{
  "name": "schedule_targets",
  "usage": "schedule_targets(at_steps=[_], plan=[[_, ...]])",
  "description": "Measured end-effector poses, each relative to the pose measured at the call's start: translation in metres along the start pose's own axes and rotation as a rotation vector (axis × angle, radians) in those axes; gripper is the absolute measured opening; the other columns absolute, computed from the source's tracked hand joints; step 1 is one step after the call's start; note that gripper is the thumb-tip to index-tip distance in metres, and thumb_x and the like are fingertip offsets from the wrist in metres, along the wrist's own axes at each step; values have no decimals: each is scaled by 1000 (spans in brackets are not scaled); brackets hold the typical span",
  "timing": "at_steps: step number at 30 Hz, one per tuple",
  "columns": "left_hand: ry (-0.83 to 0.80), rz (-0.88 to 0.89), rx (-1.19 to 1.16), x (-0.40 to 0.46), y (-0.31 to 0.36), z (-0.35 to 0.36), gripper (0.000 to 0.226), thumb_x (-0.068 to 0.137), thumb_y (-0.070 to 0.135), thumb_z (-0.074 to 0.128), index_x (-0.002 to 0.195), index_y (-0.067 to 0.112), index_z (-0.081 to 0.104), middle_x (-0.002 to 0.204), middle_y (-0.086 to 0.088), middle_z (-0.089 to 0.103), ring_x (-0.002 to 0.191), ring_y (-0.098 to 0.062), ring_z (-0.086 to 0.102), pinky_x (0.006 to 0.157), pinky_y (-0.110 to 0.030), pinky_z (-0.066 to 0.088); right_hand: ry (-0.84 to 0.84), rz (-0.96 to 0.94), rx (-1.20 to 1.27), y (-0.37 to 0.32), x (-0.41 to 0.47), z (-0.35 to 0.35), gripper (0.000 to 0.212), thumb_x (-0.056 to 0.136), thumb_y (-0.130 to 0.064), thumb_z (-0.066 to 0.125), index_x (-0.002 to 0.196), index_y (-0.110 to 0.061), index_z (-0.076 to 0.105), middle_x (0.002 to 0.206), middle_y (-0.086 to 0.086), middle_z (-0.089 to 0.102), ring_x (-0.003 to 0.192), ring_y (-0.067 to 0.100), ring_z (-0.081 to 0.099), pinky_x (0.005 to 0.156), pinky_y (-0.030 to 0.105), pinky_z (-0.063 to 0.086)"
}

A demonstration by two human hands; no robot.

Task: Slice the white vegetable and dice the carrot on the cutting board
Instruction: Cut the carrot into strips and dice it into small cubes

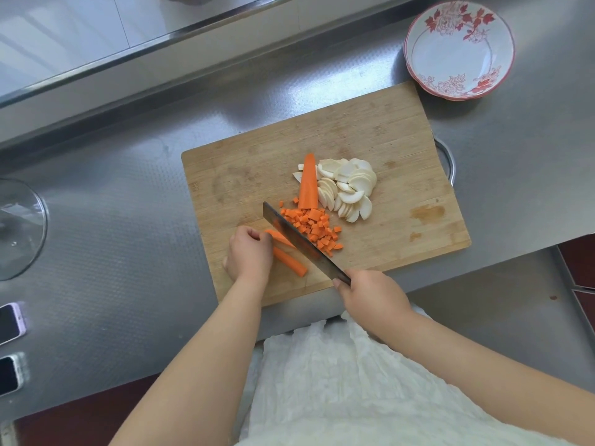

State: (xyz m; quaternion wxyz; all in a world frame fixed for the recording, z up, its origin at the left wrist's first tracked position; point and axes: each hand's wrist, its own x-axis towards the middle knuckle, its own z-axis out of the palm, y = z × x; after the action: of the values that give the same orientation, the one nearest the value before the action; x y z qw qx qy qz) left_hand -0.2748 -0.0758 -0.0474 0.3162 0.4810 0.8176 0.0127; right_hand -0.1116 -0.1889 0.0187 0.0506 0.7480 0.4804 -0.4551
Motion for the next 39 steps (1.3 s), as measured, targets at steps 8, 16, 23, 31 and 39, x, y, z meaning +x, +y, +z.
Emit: schedule_targets(at_steps=[8, 16, 23, 31, 39], plan=[[-19, -34, -186, -14, -20, -5, 24, 97, 44, 41, 91, 23, 50, 84, 6, 62, 79, -21, 63, 67, -34, 45, 2, -37, -60, 2, 1, -4, 26, 101, -37, 38, 90, -21, 55, 68, -3, 55, 67, 19, 53, 55, 29, 39], [-318, -289, -608, -48, -29, 18, 11, 91, 16, 65, 92, 17, 54, 78, 0, 72, 68, -14, 71, 76, -43, 59, -38, -95, -125, -9, 7, -1, 27, 101, -34, 39, 96, -18, 59, 76, 2, 59, 71, 22, 55, 57, 29, 39], [-340, -266, -648, -43, -27, 19, 14, 93, 11, 60, 91, 16, 48, 80, -5, 71, 65, -16, 71, 61, -31, 54, -32, -100, -201, -14, 14, 7, 26, 100, -31, 39, 99, -17, 61, 83, 6, 63, 78, 27, 60, 58, 29, 40], [-353, -232, -647, -43, -26, 17, 15, 93, 8, 59, 91, 15, 46, 86, -10, 70, 68, -18, 70, 60, -28, 55, 6, -132, -259, -14, 15, 14, 21, 98, -21, 42, 102, -18, 62, 86, 5, 66, 79, 28, 62, 55, 28, 35], [-377, -230, -638, -43, -22, 12, 15, 94, 6, 57, 91, 14, 45, 83, -9, 69, 62, -14, 67, 49, -20, 49, 38, -118, -257, -13, 15, 13, 20, 96, -17, 42, 103, -18, 61, 89, 4, 66, 72, 25, 53, 54, 28, 32]])
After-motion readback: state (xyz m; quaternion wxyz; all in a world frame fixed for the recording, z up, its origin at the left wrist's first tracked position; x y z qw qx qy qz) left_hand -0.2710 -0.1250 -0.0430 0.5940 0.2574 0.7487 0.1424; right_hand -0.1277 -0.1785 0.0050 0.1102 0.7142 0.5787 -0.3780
